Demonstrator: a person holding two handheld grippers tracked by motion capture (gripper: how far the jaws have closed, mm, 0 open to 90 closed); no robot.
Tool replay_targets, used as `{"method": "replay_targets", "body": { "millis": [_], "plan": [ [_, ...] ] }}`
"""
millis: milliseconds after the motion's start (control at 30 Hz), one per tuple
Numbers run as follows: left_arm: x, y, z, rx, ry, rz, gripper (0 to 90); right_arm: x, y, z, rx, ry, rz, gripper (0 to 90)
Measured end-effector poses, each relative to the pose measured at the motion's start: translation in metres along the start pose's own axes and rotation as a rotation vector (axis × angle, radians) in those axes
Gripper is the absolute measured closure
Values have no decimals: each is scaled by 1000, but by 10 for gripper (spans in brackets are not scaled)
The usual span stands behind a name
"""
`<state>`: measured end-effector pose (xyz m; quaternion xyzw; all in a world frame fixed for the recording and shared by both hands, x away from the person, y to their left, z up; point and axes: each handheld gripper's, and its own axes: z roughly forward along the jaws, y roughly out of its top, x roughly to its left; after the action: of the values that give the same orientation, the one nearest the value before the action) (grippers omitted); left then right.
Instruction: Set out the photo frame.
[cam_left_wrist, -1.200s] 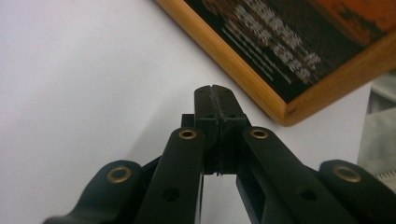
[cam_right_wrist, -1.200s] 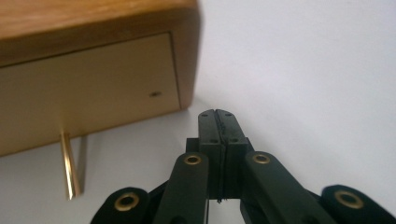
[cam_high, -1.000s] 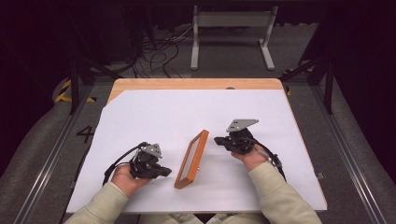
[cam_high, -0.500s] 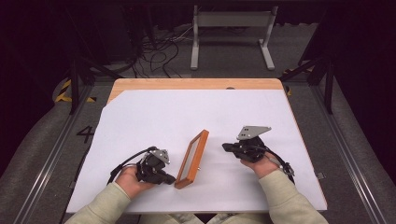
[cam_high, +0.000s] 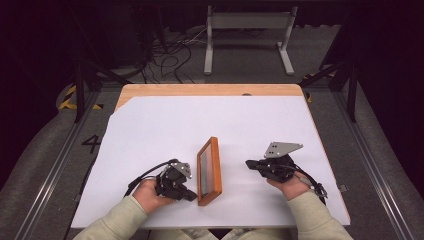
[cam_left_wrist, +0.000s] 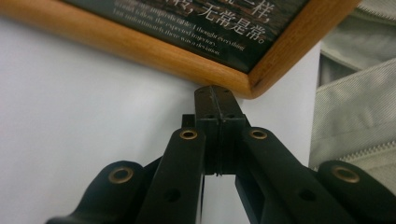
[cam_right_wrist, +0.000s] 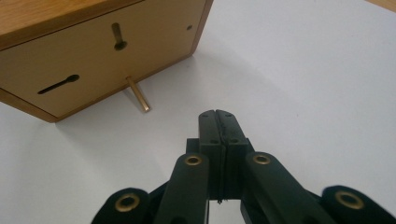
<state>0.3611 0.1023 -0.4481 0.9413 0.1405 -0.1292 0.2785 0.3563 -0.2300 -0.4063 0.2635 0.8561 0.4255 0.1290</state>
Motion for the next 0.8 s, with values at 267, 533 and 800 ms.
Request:
{"method": "replay_targets", "body": {
  "millis": [267,533,800],
  "plan": [
    [-8,20,15,10,-24,35,898,1,-6,-10,-4,-8,6,900],
    [-13,38,27,19,-34,54,897,6,-10,-15,-3,-2,7,900],
    [-18,54,37,24,-11,62,897,15,-17,-14,20,19,-1,900]
  ]
}}
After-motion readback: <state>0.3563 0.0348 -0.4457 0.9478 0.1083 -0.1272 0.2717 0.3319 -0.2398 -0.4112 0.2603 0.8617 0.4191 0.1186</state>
